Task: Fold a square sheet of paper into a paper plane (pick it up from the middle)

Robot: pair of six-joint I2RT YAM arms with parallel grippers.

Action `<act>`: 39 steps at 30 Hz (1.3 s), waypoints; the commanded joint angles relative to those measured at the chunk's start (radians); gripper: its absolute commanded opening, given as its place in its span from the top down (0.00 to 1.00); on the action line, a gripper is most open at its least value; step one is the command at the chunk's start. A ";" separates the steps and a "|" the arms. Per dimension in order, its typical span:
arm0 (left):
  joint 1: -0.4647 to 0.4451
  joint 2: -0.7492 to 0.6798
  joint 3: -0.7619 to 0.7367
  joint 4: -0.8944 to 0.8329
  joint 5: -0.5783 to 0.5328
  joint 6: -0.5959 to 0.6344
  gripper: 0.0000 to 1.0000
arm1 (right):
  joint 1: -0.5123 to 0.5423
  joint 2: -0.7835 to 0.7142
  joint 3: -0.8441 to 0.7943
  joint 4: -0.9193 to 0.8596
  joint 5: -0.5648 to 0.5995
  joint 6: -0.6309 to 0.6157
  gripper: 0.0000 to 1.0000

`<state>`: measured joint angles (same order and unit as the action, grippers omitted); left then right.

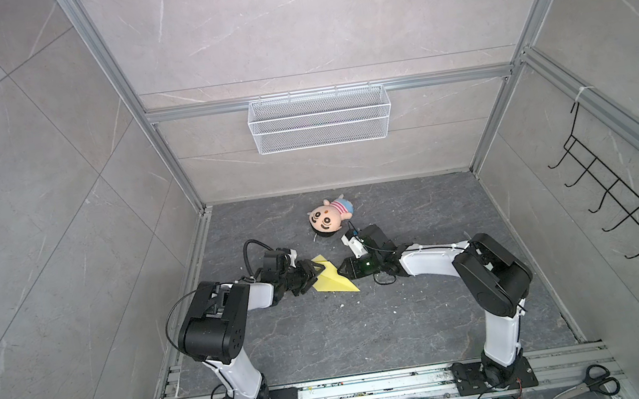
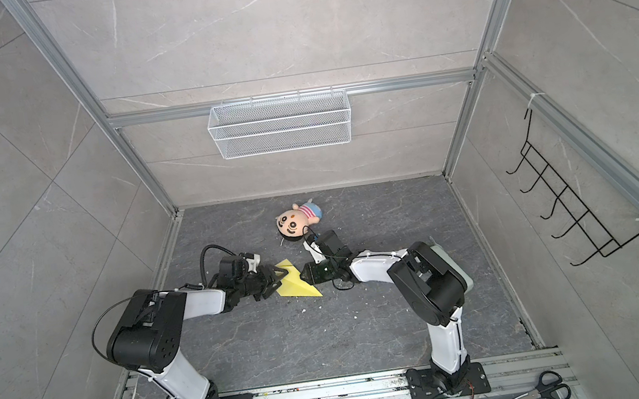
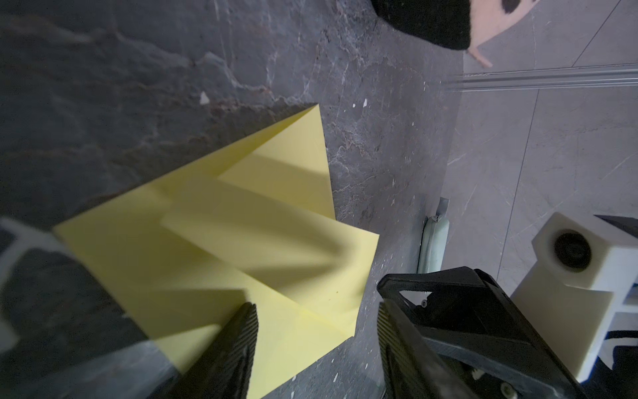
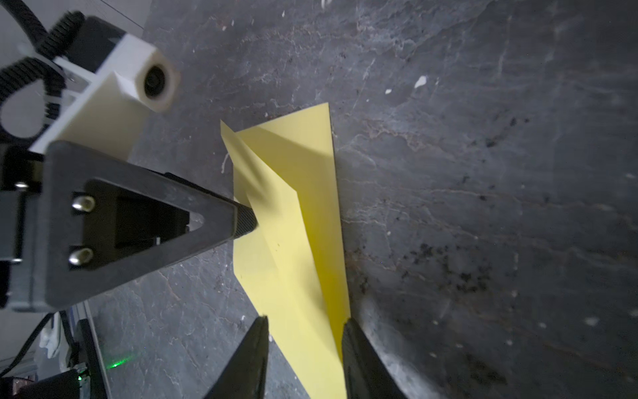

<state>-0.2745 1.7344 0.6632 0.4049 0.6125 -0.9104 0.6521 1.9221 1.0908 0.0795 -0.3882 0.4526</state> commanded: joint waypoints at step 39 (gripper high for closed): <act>0.015 0.152 0.154 0.140 0.083 -0.009 0.78 | -0.069 0.057 -0.087 0.164 -0.136 0.188 0.77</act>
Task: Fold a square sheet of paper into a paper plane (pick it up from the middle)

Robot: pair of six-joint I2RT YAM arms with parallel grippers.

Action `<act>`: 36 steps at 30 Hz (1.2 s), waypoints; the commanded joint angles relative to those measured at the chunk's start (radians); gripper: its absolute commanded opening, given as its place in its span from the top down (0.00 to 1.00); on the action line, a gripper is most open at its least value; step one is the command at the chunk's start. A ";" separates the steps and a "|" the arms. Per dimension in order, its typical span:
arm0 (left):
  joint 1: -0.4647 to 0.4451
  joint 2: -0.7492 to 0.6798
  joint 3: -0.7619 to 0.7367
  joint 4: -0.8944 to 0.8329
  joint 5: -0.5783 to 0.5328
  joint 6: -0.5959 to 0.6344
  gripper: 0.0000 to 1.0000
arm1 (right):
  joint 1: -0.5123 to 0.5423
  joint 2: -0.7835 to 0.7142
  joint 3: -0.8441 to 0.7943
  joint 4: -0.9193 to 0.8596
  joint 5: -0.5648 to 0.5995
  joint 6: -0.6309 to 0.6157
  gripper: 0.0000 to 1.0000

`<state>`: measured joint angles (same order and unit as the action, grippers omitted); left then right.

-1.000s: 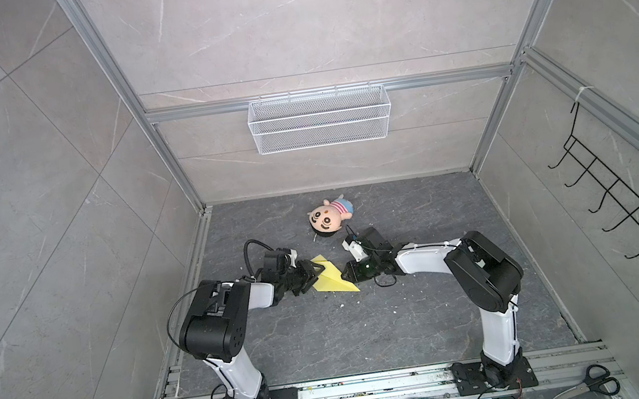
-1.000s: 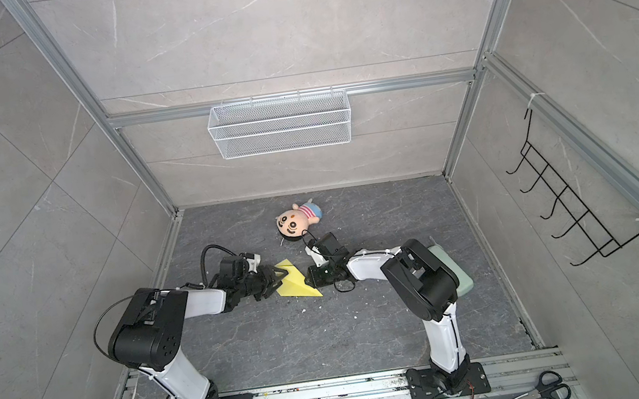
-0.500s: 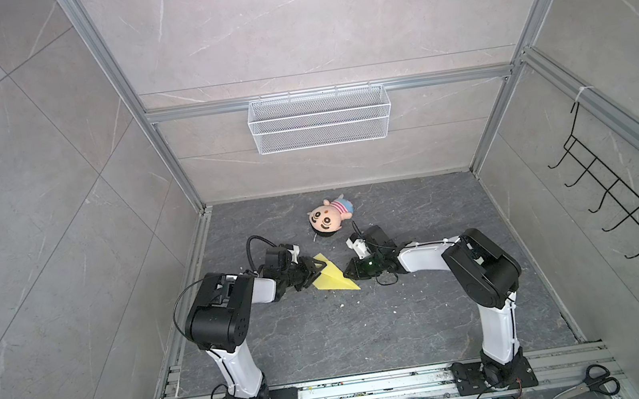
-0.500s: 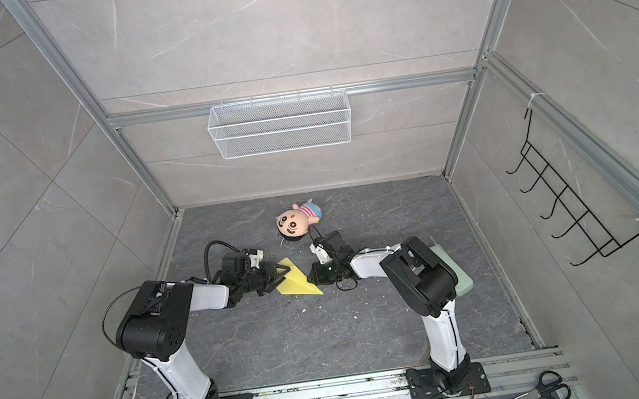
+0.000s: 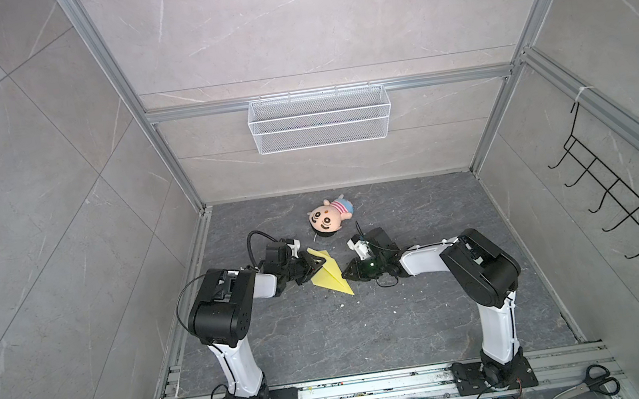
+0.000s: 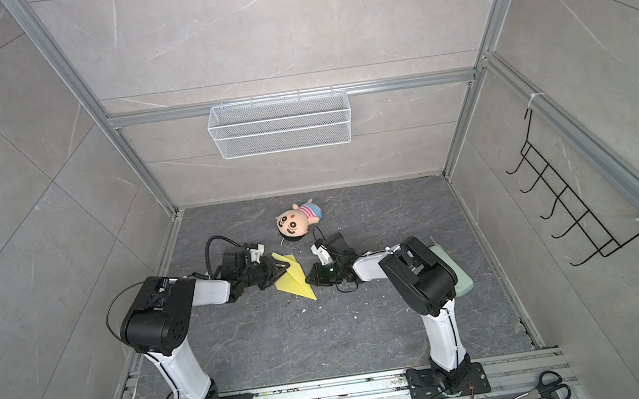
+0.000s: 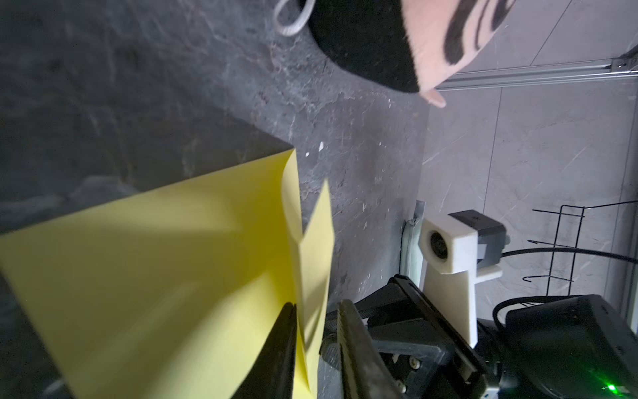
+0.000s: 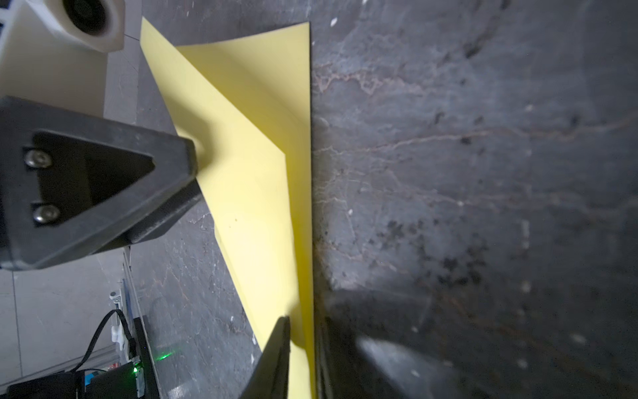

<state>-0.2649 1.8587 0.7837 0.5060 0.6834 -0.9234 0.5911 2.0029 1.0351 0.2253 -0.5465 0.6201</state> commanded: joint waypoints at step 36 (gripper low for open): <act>-0.255 -0.164 0.646 -1.462 -1.128 0.540 0.93 | -0.028 -0.668 -0.219 -0.163 0.741 -0.217 0.01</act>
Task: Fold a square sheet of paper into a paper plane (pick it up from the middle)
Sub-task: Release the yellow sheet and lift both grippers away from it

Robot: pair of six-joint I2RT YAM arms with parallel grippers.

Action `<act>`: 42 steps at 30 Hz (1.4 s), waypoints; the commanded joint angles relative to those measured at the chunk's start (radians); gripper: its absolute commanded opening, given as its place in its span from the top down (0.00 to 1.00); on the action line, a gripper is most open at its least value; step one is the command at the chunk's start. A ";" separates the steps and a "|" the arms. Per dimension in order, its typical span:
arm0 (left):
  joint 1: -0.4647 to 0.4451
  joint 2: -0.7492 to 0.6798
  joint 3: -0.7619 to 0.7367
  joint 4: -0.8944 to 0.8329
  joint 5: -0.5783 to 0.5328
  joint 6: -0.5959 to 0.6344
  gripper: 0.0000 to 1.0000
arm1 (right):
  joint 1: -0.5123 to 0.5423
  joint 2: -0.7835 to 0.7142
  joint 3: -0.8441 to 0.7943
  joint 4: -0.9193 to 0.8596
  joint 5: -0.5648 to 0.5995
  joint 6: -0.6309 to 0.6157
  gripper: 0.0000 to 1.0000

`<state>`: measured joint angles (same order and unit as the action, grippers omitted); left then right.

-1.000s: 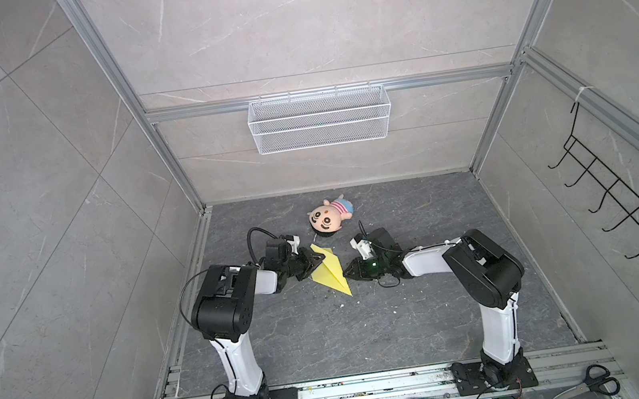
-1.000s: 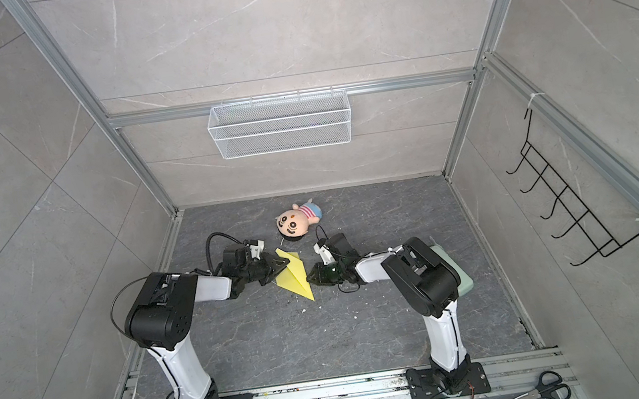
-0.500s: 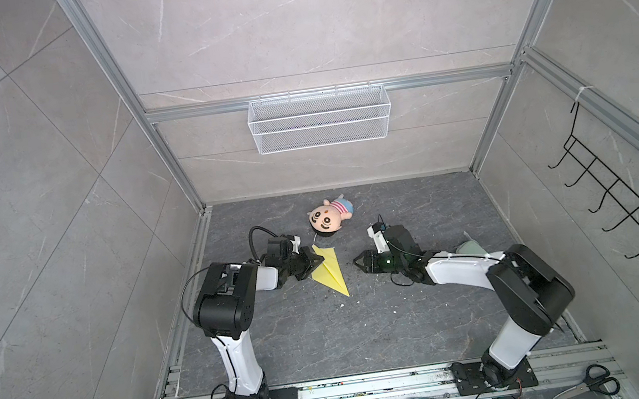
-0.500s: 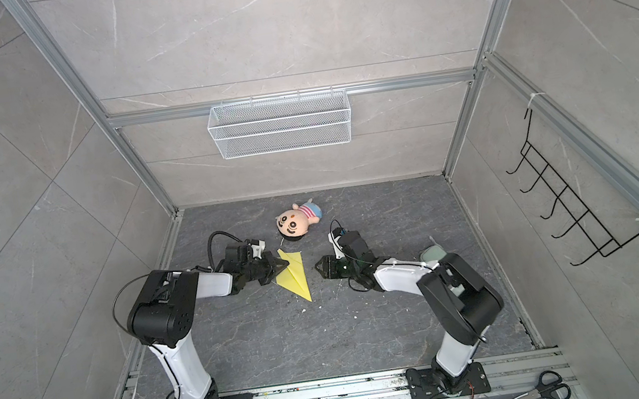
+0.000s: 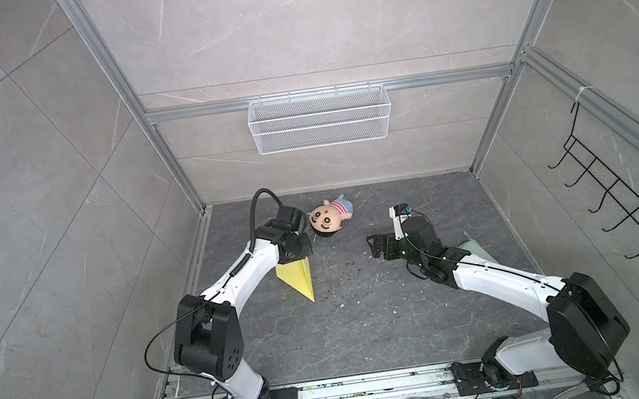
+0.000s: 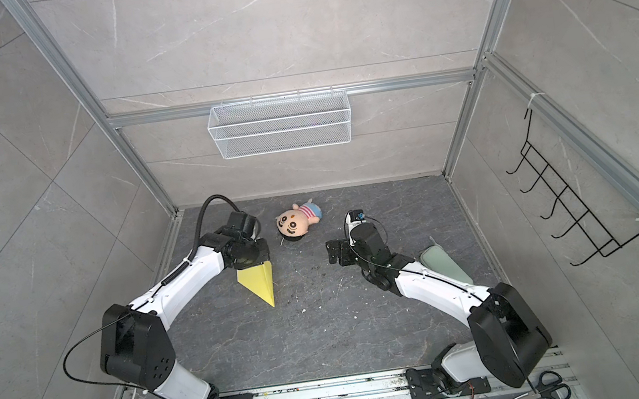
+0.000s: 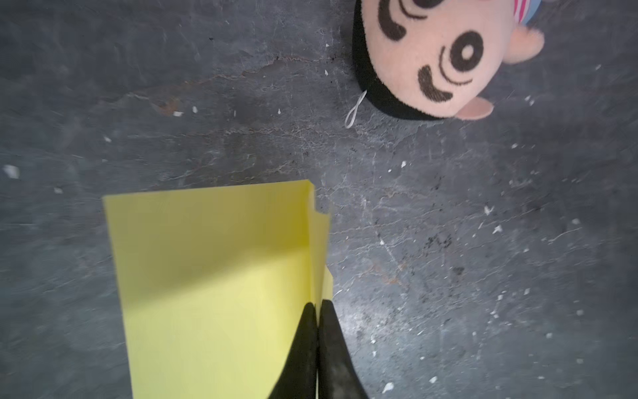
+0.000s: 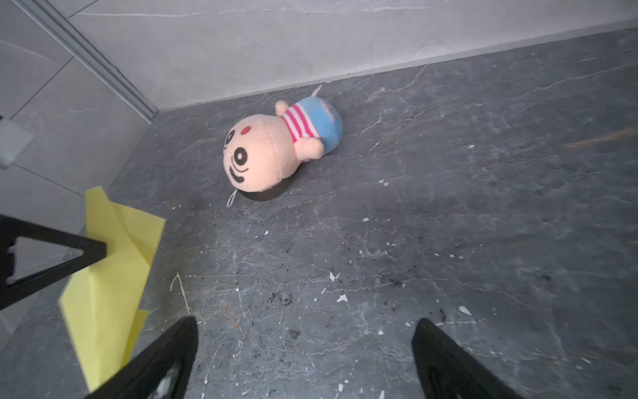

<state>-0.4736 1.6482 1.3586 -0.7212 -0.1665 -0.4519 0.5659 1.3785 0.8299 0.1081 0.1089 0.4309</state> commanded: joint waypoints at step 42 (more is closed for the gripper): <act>-0.313 0.250 0.150 0.167 0.220 -0.016 0.51 | -0.022 -0.128 -0.082 -0.190 0.203 0.261 0.09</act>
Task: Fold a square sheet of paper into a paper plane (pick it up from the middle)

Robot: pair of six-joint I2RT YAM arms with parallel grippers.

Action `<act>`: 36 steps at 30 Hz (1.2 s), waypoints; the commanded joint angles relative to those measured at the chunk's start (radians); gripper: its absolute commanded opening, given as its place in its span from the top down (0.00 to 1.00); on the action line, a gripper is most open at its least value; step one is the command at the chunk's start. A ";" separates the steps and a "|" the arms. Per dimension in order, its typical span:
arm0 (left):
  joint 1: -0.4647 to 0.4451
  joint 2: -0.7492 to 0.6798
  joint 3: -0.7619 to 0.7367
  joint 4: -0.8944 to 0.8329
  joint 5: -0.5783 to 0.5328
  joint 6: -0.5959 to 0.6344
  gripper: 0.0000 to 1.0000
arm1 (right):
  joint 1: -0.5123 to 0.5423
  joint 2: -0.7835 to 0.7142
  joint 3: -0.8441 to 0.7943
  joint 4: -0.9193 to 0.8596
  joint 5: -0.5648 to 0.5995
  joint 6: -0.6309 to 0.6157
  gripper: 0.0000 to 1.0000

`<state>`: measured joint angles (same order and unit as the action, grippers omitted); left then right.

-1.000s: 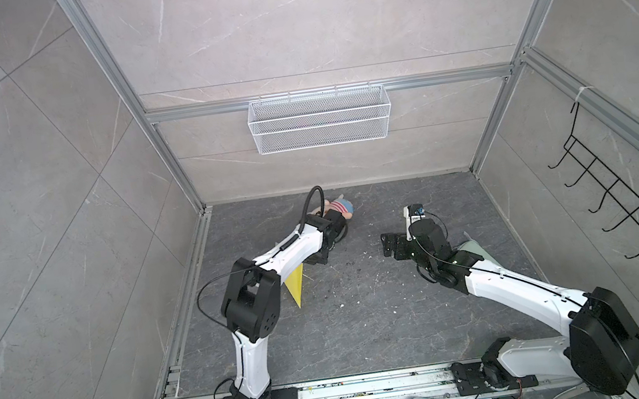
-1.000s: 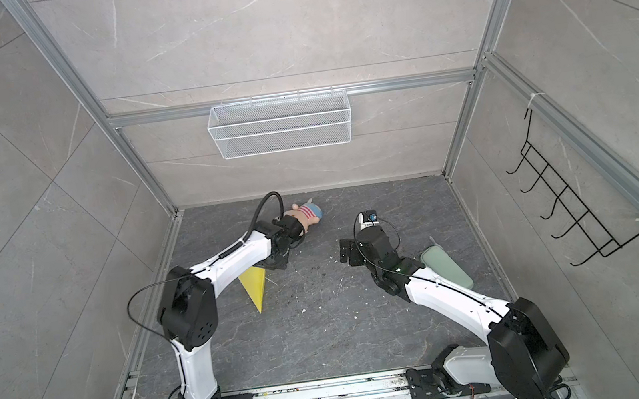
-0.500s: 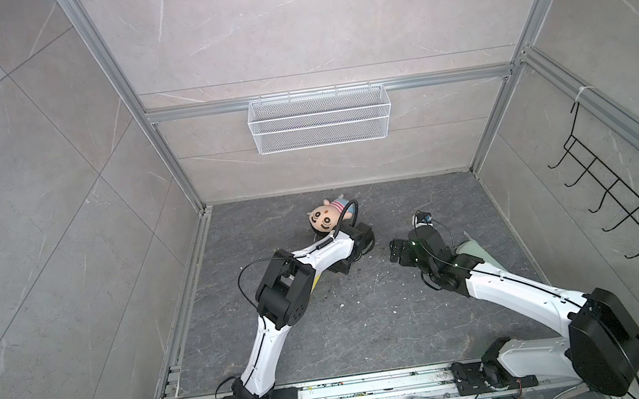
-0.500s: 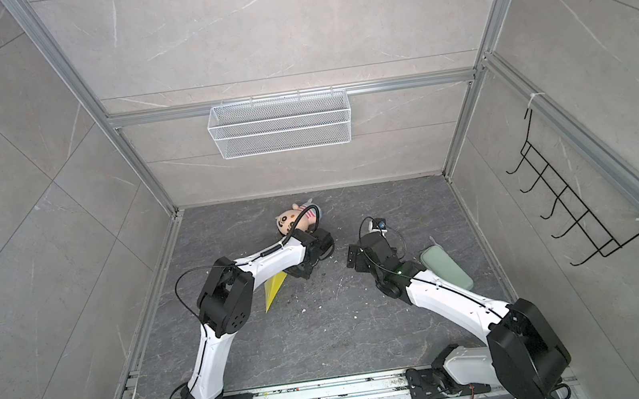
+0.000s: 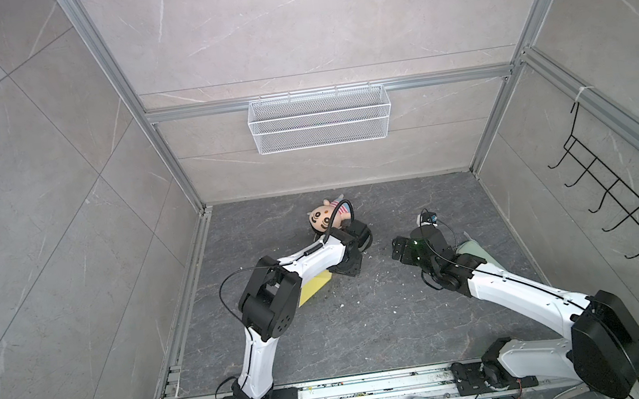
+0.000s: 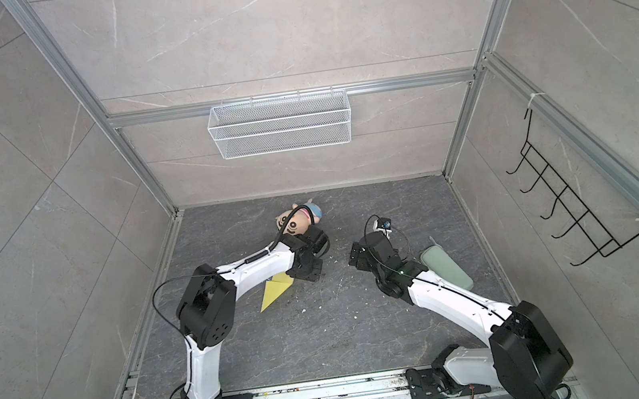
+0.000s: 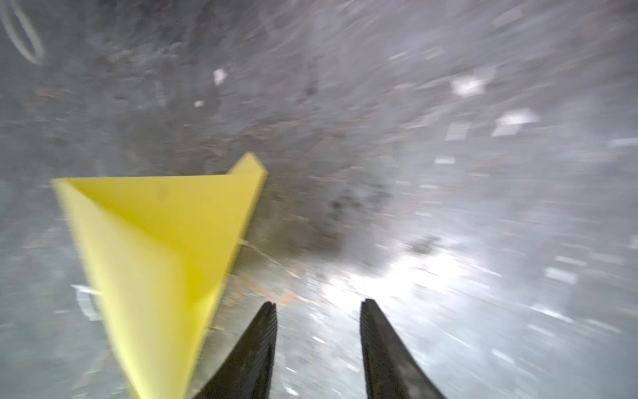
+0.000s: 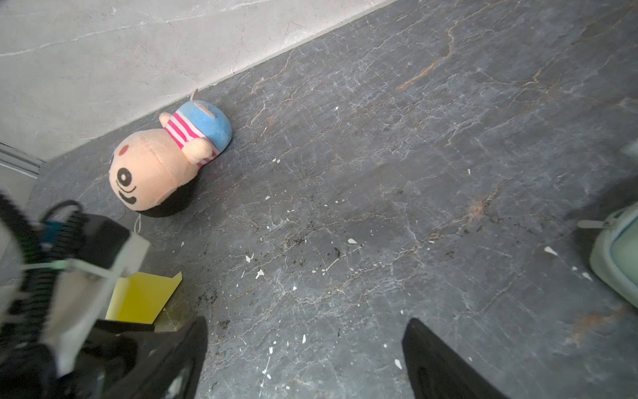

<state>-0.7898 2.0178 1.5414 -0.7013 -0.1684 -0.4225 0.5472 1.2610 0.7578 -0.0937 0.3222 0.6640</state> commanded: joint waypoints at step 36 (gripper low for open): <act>0.378 -0.346 -0.596 0.358 0.252 -0.028 0.72 | 0.016 0.282 0.149 0.075 -0.431 0.077 0.13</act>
<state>-0.4133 1.6558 0.9070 -0.3367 0.0811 -0.4782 0.5568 1.5219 0.8921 -0.0334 -0.0879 0.7227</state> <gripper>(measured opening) 0.296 0.875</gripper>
